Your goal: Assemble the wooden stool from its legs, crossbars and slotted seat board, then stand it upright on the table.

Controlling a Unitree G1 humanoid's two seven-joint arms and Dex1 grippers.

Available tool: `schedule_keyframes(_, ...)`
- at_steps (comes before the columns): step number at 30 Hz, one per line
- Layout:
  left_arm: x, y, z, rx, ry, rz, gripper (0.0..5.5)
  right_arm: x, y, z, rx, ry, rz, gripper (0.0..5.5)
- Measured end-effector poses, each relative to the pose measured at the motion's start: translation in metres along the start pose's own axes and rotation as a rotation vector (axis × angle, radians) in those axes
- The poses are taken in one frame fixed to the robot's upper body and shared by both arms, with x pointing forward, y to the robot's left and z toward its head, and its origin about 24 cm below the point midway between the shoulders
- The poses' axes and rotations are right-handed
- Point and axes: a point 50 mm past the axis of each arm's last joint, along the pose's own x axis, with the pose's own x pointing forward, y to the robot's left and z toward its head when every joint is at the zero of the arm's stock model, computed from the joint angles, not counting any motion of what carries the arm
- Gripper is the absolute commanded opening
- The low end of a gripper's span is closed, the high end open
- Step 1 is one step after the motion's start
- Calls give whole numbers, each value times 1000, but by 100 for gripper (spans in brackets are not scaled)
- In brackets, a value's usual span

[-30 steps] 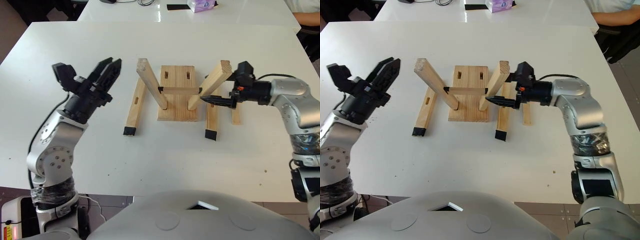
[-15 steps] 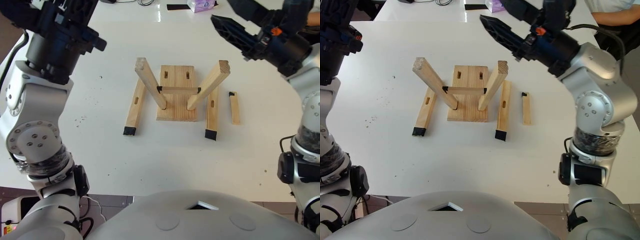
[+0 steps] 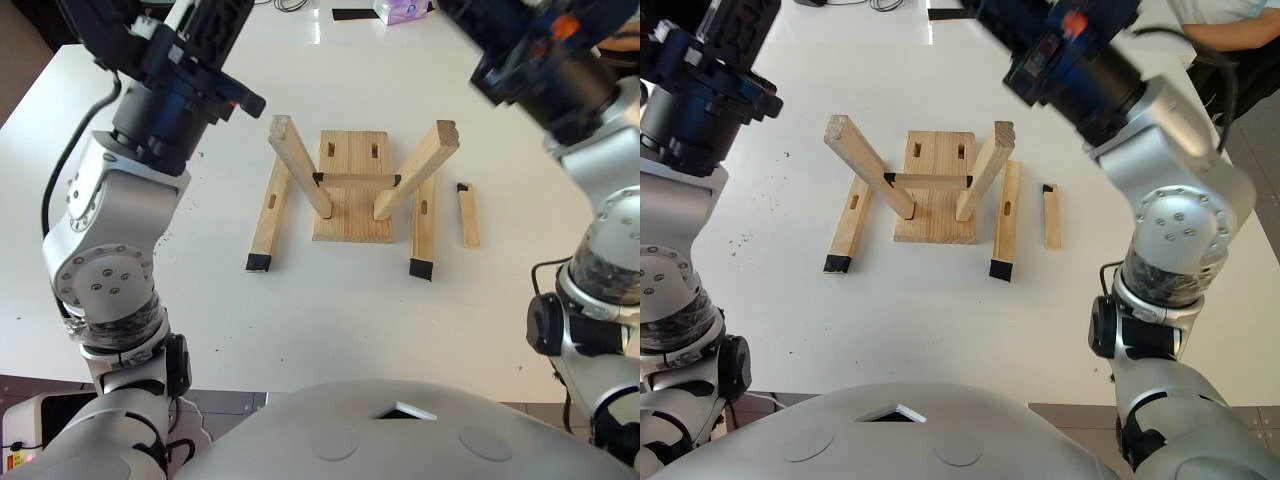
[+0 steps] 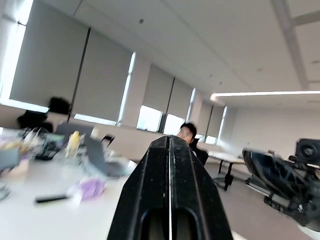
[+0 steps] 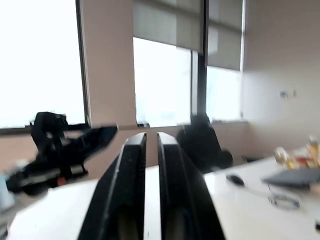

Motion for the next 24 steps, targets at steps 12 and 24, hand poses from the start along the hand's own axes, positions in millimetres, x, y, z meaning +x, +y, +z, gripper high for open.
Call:
schedule_keyframes(12,-32,30,-72,-53,276,159,0,-25,-13,-84,-13,251,-123,3)
schedule_keyframes(24,-23,32,-14,-126,-53,135,0,-17,-31,-36,88,26,-192,3)
